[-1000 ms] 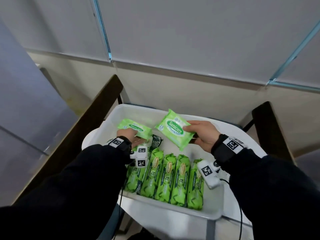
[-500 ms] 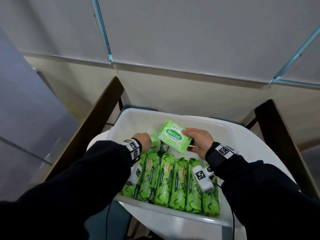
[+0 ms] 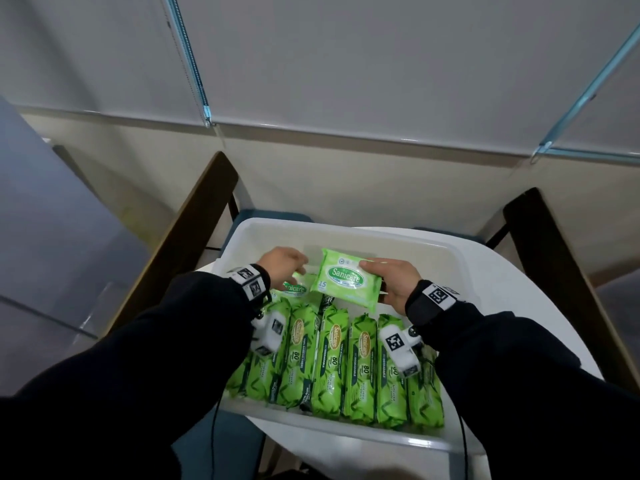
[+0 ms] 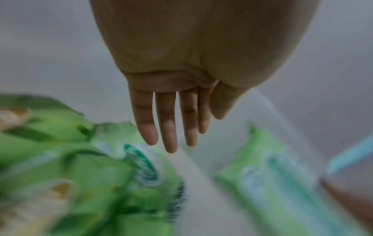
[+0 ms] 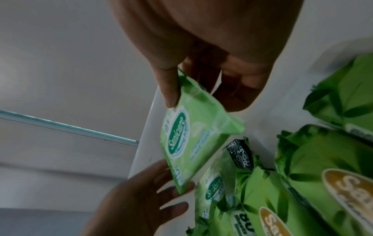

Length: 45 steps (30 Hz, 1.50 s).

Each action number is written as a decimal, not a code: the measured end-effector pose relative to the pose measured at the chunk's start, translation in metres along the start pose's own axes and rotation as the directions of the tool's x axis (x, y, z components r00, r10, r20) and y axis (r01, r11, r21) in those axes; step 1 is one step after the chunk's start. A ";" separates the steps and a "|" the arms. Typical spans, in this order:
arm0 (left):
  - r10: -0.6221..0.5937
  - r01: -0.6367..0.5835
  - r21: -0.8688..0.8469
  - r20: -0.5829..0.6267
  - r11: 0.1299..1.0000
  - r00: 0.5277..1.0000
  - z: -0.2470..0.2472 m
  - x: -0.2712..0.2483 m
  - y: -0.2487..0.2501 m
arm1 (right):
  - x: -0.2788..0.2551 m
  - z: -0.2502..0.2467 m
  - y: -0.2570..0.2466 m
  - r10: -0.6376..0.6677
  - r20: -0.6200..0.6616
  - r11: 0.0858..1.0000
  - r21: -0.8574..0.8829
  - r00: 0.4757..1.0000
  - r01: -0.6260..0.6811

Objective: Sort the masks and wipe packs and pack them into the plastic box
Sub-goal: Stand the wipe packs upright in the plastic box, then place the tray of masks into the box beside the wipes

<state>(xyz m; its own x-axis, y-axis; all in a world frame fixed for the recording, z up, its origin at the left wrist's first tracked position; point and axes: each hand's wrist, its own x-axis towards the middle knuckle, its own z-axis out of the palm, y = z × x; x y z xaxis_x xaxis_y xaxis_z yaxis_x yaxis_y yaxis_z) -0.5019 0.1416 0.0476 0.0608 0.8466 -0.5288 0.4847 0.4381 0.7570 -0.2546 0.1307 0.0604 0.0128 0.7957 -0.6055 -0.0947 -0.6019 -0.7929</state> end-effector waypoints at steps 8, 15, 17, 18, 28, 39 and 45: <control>-0.078 0.131 0.262 -0.201 0.956 0.976 -0.010 -0.003 0.002 | 0.021 0.059 0.012 0.029 0.025 0.999 0.033 0.999 -0.030; -0.080 0.247 0.577 -0.300 0.778 0.951 -0.007 0.003 -0.014 | 0.040 0.093 0.043 0.132 0.036 0.990 -0.044 0.991 -0.130; -0.022 0.209 0.641 -0.287 0.738 0.958 -0.006 0.004 -0.017 | 0.040 0.093 0.046 0.135 0.041 0.991 -0.025 0.990 -0.134; 0.013 0.183 0.675 -0.274 0.715 0.962 -0.005 0.004 -0.019 | 0.041 0.092 0.047 0.130 0.050 0.991 -0.022 0.990 -0.129; 0.158 -0.135 0.768 0.045 0.626 0.986 0.008 0.012 -0.030 | 0.032 0.094 0.050 0.071 0.065 0.953 -0.299 0.995 -0.048; 0.091 -0.229 0.807 0.214 0.544 0.973 0.028 -0.003 0.044 | -0.072 0.016 -0.015 -0.117 0.119 0.993 -0.002 0.986 0.118; 0.486 -0.656 0.463 0.443 0.595 0.753 0.151 -0.116 0.143 | -0.156 -0.131 -0.021 -0.278 -0.012 0.960 0.038 0.961 0.278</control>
<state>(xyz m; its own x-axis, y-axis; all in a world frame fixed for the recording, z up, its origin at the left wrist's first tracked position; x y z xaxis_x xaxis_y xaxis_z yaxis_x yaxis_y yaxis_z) -0.3079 0.0605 0.1596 0.6677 0.7170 -0.2001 0.6530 -0.4349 0.6201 -0.1240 0.0099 0.1625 0.0503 0.9308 -0.3621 -0.1256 -0.3538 -0.9269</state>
